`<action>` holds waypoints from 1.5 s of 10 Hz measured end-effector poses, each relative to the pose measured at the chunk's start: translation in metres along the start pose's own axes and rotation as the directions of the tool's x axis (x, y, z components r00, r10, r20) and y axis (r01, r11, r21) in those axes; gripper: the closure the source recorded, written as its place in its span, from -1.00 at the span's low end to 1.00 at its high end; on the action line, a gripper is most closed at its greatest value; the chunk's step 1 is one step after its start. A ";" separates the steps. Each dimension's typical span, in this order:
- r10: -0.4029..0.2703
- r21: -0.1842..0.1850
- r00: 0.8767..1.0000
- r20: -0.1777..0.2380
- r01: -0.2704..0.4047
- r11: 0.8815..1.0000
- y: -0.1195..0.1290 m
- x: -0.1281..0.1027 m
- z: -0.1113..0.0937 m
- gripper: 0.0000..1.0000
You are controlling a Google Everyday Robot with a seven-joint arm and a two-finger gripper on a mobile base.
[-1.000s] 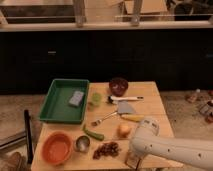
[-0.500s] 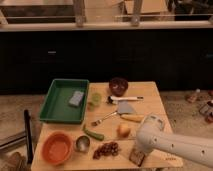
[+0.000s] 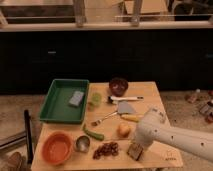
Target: Wipe table surface with eraser
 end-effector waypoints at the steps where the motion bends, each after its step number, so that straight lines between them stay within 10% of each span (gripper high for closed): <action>1: -0.016 0.003 1.000 0.016 0.016 1.000 -0.007 -0.005 0.000 1.00; 9: -0.152 0.006 0.983 0.105 0.152 0.988 -0.008 -0.049 0.009 1.00; 15: -0.075 -0.024 0.992 0.098 0.078 0.997 0.023 -0.021 0.014 1.00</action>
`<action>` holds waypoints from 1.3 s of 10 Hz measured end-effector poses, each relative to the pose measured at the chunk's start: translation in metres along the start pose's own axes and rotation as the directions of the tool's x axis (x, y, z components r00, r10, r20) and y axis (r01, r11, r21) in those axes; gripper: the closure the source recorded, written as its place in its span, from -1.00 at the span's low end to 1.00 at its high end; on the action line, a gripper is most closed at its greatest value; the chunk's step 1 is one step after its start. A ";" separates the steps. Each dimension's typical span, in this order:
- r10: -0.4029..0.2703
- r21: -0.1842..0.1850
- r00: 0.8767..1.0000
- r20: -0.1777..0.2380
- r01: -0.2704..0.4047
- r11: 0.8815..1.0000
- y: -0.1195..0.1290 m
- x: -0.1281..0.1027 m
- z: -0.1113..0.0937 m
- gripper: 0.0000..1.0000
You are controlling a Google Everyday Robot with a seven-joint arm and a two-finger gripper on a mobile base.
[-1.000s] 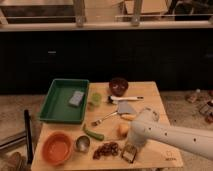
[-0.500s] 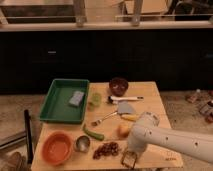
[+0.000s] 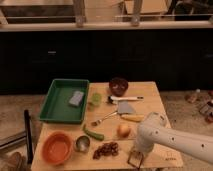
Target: Wipe table surface with eraser
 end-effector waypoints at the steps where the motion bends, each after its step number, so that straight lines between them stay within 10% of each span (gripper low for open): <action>1: 0.015 0.003 1.000 -0.004 -0.015 1.000 0.001 0.006 -0.002 1.00; 6: 0.064 0.028 0.998 -0.021 -0.064 0.998 -0.016 0.033 -0.014 1.00; 13: -0.093 0.033 0.996 -0.010 0.094 0.995 -0.052 -0.015 -0.014 1.00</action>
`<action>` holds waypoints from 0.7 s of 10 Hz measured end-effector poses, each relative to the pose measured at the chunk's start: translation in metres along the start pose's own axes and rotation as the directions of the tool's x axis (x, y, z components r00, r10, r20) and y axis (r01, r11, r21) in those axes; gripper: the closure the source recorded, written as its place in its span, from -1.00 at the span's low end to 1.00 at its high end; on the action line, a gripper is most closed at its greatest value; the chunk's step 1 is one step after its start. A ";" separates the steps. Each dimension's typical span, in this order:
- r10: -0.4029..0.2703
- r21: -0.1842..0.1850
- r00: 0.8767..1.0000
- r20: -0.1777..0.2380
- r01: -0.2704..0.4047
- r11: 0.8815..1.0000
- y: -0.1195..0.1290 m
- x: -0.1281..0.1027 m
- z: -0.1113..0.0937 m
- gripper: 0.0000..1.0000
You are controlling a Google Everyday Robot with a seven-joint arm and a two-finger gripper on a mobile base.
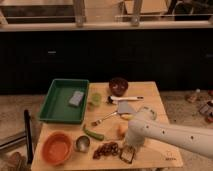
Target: Wipe table surface with eraser
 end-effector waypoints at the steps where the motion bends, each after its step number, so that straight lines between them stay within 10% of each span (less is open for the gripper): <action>1: -0.018 0.002 1.000 0.005 0.018 1.000 0.003 -0.006 -0.001 1.00; 7: -0.013 -0.030 0.999 0.047 0.015 0.999 0.047 -0.006 0.011 1.00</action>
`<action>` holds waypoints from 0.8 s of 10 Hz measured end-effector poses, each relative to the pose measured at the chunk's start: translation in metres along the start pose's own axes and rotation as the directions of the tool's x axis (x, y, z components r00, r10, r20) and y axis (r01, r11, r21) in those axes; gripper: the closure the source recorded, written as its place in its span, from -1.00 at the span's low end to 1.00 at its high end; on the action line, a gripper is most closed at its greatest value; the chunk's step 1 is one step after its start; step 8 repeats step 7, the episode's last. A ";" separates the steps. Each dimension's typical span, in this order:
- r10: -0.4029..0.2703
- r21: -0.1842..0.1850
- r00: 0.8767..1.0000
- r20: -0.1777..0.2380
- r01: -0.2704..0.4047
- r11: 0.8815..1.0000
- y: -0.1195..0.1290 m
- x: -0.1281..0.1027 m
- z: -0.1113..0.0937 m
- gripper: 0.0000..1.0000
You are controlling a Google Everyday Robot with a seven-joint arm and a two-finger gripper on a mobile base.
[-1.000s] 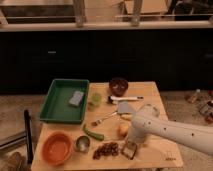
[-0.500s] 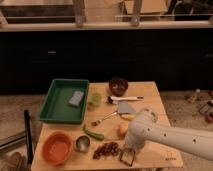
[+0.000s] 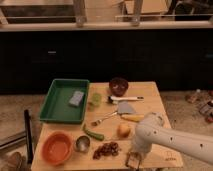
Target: Wipe table surface with eraser
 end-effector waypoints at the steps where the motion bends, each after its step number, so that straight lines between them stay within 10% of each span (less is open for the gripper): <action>1: 0.015 0.001 1.000 -0.001 -0.015 1.000 0.004 0.006 0.000 1.00; 8: 0.065 0.026 0.998 -0.014 -0.065 0.998 -0.006 0.035 -0.010 1.00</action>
